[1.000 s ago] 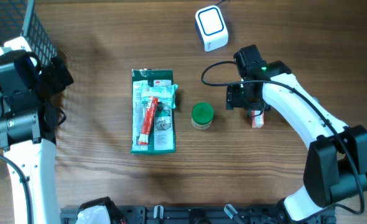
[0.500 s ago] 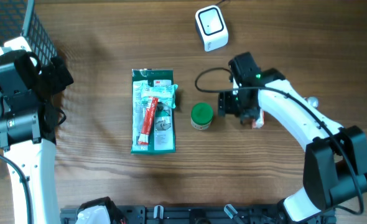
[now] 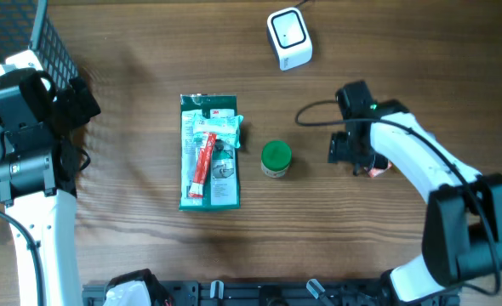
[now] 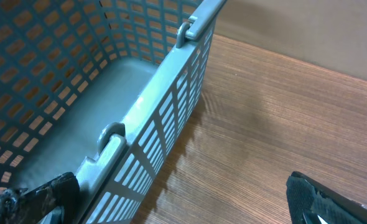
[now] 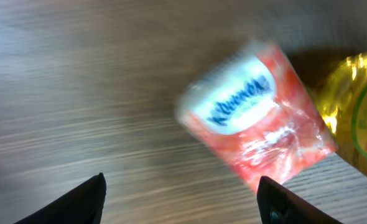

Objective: Scan the item barcode
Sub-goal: 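Lower the Kleenex pack beside the bottle and release it, then reach the right gripper to the green-capped jar and grasp it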

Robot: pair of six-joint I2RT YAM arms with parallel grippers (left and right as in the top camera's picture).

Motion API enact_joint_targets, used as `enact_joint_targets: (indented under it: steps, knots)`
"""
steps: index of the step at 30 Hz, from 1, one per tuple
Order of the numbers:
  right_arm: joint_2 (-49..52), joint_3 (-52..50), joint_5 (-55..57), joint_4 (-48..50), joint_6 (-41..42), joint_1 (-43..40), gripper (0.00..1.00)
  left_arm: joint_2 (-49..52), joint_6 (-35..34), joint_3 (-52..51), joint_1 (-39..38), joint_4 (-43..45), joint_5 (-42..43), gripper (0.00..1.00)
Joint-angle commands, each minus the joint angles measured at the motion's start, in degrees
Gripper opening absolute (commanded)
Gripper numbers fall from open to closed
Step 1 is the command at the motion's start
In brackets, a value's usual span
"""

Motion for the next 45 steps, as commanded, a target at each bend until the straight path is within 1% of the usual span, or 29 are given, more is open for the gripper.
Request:
enact_joint_targets:
  steps: [1, 2, 4, 5, 6, 7, 9, 10, 11, 12, 13, 18, 20, 23, 27, 30, 36, 39, 41, 43, 45]
  knots:
    - [-6.3, 8.7, -12.2, -2.6, -1.7, 0.2, 0.87, 2.3, -2.3, -3.2, 0.3, -3.0, 3.1, 1.00]
    - [-7.5, 9.9, -14.5, -3.3, 0.2, 0.2, 1.00, 2.3, -2.3, -3.2, 0.3, -3.0, 3.1, 1.00]
    - [-10.1, 11.2, -19.5, -3.8, 5.1, 0.7, 1.00, 2.3, -2.3, -3.2, 0.3, -3.0, 3.1, 1.00]
    - [-11.5, 11.2, -21.7, -2.4, 6.8, 1.7, 1.00, 2.3, -2.3, -3.2, 0.3, -3.0, 3.1, 1.00]
    - [-12.4, 11.2, -23.6, 0.3, 6.8, 2.6, 1.00, 2.3, -2.3, -3.2, 0.3, -3.0, 3.1, 1.00]
    - [-12.8, 11.2, -25.5, 1.9, 7.6, 3.3, 1.00, 2.3, -2.3, -3.2, 0.3, -3.0, 3.1, 1.00]
    - [-12.5, 11.2, -29.4, 2.1, 12.3, 4.0, 1.00, 2.3, -2.3, -3.2, 0.3, -3.0, 3.1, 1.00]
    - [-12.2, 11.2, -30.5, 2.1, 13.3, 4.3, 1.00, 2.3, -2.3, -3.2, 0.3, -3.0, 3.1, 1.00]
    - [-11.9, 11.2, -30.6, 1.9, 14.3, 4.7, 0.89, 2.3, -2.3, -3.2, 0.3, -3.0, 3.1, 1.00]
    - [-11.6, 11.1, -29.9, 1.6, 15.9, 5.2, 0.83, 2.3, -2.3, -3.2, 0.3, -3.0, 3.1, 1.00]
    - [-11.5, 11.1, -29.2, 1.6, 16.8, 5.8, 0.83, 2.3, -2.3, -3.2, 0.3, -3.0, 3.1, 1.00]
    - [-11.4, 11.0, -16.0, 1.6, 26.2, 15.5, 0.83, 2.3, -2.3, -3.2, 0.3, -3.0, 3.1, 1.00]
    - [-11.4, 11.0, -11.8, 1.6, 28.9, 18.1, 0.83, 2.3, -2.3, -3.2, 0.3, -3.0, 3.1, 1.00]
    - [-10.4, 11.0, -1.4, 1.6, 33.9, 24.5, 0.82, 2.3, -2.3, -3.2, 0.3, -3.0, 3.1, 1.00]
    - [-6.5, 11.0, 6.3, 1.6, 35.6, 29.2, 0.83, 2.3, -2.3, -3.2, 0.3, -3.0, 3.1, 1.00]
    - [-3.0, 11.0, 7.0, 1.6, 35.8, 29.8, 0.83, 2.3, -2.3, -3.2, 0.3, -3.0, 3.1, 1.00]
    - [4.7, 11.0, 8.2, 2.0, 38.6, 29.7, 0.84, 2.3, -2.3, -3.2, 0.3, -3.0, 3.1, 1.00]
    - [6.2, 11.0, 7.8, 3.2, 38.3, 29.7, 0.87, 2.3, -2.3, -3.2, 0.3, -3.0, 3.1, 1.00]
    - [6.6, 11.0, 7.8, 3.6, 38.3, 29.7, 0.87, 2.3, -2.3, -3.2, 0.3, -3.0, 3.1, 1.00]
    - [6.6, 11.0, 7.8, 3.6, 38.3, 29.7, 0.82, 2.3, -2.3, -3.2, 0.3, -3.0, 3.1, 1.00]
    - [6.7, 11.0, 7.8, 3.8, 38.3, 29.7, 0.79, 2.3, -2.3, -3.2, 0.3, -3.0, 3.1, 1.00]
